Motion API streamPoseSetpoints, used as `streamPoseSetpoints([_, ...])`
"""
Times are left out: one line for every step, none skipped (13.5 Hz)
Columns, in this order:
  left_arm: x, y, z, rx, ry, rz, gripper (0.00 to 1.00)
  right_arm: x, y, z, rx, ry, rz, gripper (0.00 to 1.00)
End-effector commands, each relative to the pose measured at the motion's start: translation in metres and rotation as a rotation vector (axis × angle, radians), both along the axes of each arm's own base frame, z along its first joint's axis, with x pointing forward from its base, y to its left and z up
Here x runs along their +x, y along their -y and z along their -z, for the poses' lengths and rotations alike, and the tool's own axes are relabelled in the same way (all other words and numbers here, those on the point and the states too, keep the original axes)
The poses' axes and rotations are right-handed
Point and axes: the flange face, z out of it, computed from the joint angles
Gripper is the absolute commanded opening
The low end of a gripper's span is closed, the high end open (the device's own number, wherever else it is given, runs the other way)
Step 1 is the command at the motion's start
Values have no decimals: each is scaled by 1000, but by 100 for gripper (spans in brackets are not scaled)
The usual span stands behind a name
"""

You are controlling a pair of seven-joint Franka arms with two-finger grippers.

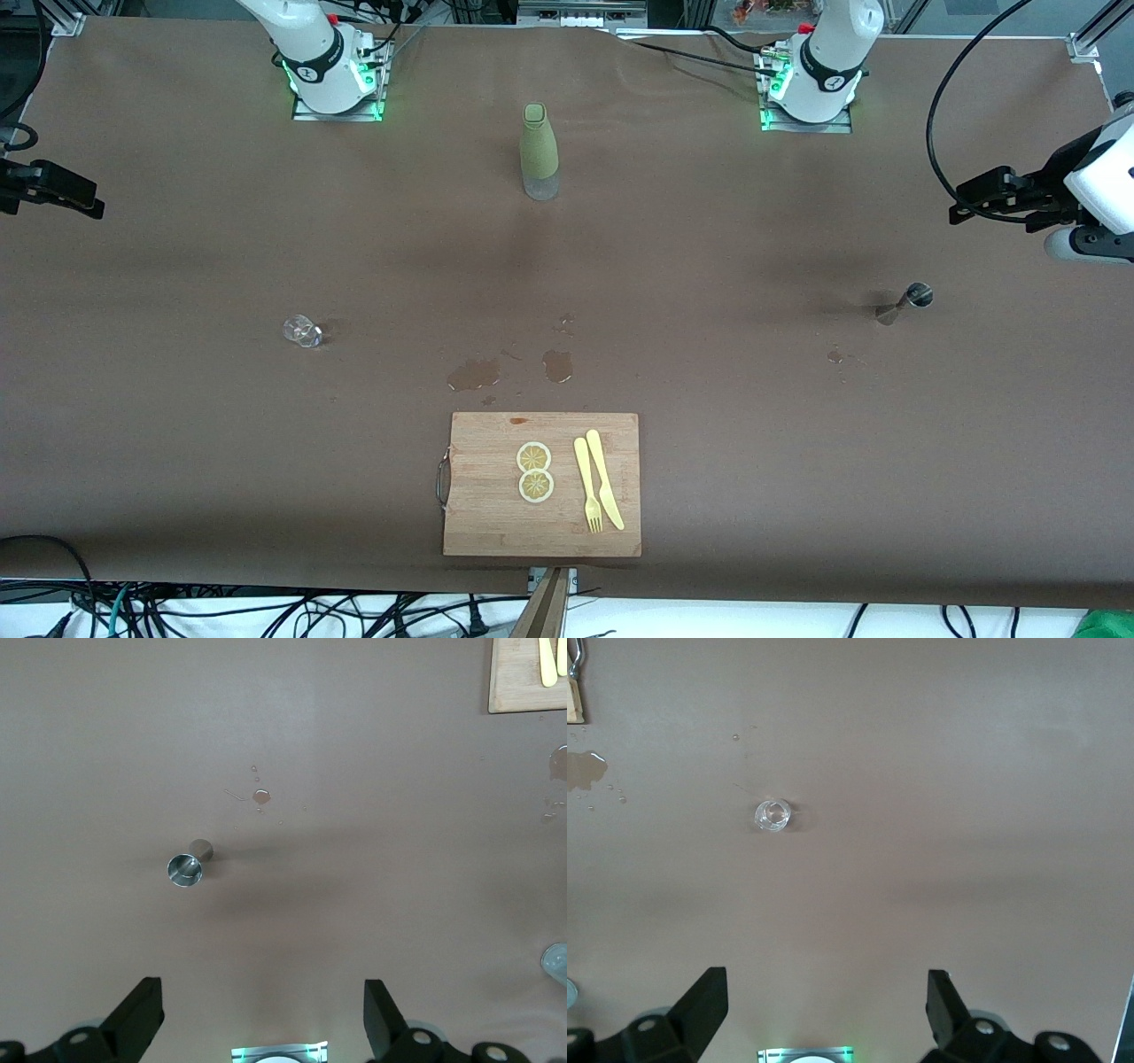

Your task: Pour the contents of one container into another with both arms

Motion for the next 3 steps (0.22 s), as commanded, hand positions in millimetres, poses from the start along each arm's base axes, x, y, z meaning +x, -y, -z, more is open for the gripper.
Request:
streamPoseSetpoints([-4,0,-2,22,19,-3,100,1,3,4,12,-2,1,100])
streamPoseSetpoints([-4,0,-2,22,21,-3,100,1,4,4,11,-2,-9,100])
streamPoseSetpoints([-4,0,-2,23,21,-3,100,1,4,4,11,-2,-8,100])
